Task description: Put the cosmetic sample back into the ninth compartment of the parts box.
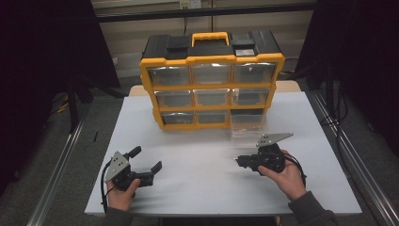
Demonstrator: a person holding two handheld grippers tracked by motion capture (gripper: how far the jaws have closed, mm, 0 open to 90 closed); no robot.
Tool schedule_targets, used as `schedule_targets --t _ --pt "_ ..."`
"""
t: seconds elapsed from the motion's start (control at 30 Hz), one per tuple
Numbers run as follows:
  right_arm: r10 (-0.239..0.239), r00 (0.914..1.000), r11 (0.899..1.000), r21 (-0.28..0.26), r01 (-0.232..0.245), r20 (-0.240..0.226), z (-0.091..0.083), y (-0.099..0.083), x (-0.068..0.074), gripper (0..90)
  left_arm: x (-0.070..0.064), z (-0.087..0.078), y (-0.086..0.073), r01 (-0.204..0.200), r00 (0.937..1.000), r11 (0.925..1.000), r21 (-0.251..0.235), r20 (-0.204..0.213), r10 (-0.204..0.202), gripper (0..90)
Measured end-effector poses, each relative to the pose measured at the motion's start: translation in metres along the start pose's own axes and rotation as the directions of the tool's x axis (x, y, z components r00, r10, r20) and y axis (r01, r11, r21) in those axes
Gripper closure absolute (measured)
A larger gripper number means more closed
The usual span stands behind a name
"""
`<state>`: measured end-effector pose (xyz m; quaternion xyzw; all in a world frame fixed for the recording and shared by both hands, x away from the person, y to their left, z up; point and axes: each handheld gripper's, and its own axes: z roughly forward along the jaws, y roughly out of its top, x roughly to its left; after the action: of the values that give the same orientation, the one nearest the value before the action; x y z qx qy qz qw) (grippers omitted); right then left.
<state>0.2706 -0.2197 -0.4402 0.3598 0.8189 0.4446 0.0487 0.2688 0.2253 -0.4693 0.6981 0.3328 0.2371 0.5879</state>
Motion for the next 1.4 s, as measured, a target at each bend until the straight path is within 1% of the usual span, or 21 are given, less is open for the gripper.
schedule_targets --t 0.33,0.43,0.53,0.83,1.1,1.17,1.4 --pt "-0.013 0.9999 1.0 0.005 0.013 -0.006 -0.008 0.011 -0.002 81.3 0.0 0.0 0.0 0.005 1.0 1.0 -0.004 0.001 -0.005 1.9" --pt "-0.007 0.9999 1.0 0.007 0.007 -0.011 -0.009 0.014 -0.002 81.3 0.0 0.0 0.0 0.005 1.0 1.0 -0.005 0.0 -0.005 1.9" --pt "-0.012 0.9999 1.0 0.008 0.012 -0.009 -0.01 0.015 -0.003 81.3 0.0 0.0 0.0 0.005 1.0 1.0 -0.006 0.0 -0.005 1.9" --pt "-0.012 0.9995 1.0 0.02 0.013 -0.028 -0.014 0.023 -0.006 81.3 0.0 0.0 0.0 0.006 1.0 1.0 -0.006 0.002 -0.006 1.9" --pt "-0.017 0.9995 1.0 0.026 0.018 -0.027 -0.016 0.03 -0.006 81.3 0.001 0.0 0.0 0.007 1.0 1.0 -0.007 0.004 -0.007 1.9" --pt "-0.023 0.9992 0.999 0.028 0.024 -0.034 -0.018 0.033 -0.007 81.3 0.001 0.0 0.0 0.006 1.0 1.0 -0.007 0.004 -0.005 1.9" --pt "-0.028 0.9992 0.999 0.033 0.029 -0.028 -0.021 0.038 -0.009 81.3 0.001 0.0 0.0 0.007 1.0 0.9999 -0.009 0.004 -0.007 1.9"
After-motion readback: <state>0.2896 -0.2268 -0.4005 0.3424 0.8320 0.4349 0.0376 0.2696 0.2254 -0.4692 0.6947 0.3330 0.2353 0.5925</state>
